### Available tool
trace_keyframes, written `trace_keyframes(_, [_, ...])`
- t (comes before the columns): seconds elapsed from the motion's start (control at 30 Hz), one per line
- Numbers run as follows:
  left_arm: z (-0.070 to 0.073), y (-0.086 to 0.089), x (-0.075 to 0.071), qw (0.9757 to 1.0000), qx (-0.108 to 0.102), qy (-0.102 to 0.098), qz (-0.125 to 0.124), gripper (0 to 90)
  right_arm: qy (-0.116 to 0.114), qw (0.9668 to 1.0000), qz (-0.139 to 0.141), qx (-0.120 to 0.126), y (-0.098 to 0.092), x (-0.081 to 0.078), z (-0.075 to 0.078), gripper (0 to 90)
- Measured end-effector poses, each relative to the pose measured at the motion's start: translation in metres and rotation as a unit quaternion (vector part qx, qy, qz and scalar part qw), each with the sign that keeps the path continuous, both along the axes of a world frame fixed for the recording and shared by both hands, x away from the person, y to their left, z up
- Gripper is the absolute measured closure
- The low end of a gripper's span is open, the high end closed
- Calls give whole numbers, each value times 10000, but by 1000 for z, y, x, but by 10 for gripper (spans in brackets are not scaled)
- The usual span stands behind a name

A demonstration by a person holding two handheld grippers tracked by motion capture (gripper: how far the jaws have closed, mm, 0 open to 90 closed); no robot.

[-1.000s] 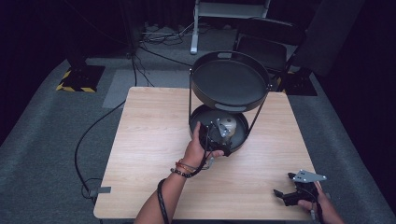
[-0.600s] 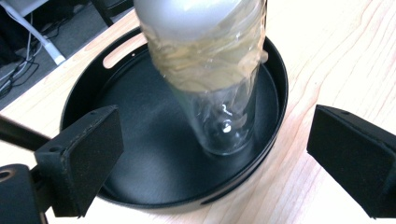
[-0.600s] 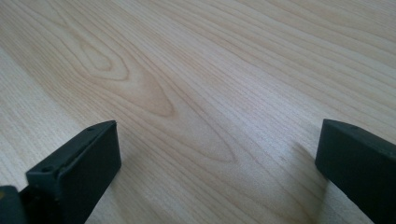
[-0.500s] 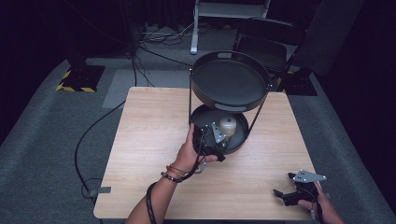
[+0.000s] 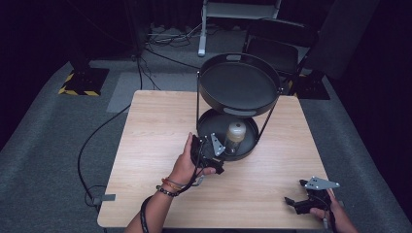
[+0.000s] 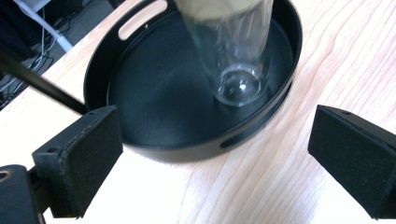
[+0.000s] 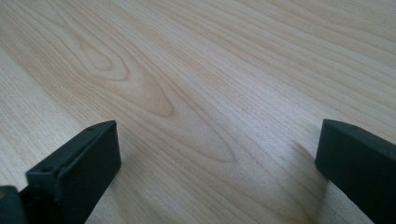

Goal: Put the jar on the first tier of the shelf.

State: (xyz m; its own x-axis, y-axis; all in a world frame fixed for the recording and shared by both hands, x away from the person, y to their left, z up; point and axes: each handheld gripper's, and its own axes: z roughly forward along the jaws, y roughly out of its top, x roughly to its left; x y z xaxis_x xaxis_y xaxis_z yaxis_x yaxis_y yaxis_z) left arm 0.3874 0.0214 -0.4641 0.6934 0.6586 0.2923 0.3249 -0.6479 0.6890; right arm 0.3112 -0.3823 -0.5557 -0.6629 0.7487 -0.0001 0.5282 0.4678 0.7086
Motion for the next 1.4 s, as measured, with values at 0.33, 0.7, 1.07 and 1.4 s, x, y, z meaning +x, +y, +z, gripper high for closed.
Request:
trace_keyframes(0.33, [-9, 18, -10, 9999, 154, 50, 39, 24, 1, 10000, -2, 2, 0, 0, 0, 0])
trace_keyframes(0.7, [-25, 37, -25, 9987, 488, 92, 94, 24, 2, 10000, -2, 2, 0, 0, 0, 0])
trace_keyframes(1.07, [-40, 59, -42, 9973, 659, 255, 221, 24, -1, 10000, -2, 1, 0, 0, 0, 0])
trace_keyframes(1.4, [-50, 84, -52, 9961, 632, 384, 488, 24, 1, 10000, -2, 2, 0, 0, 0, 0])
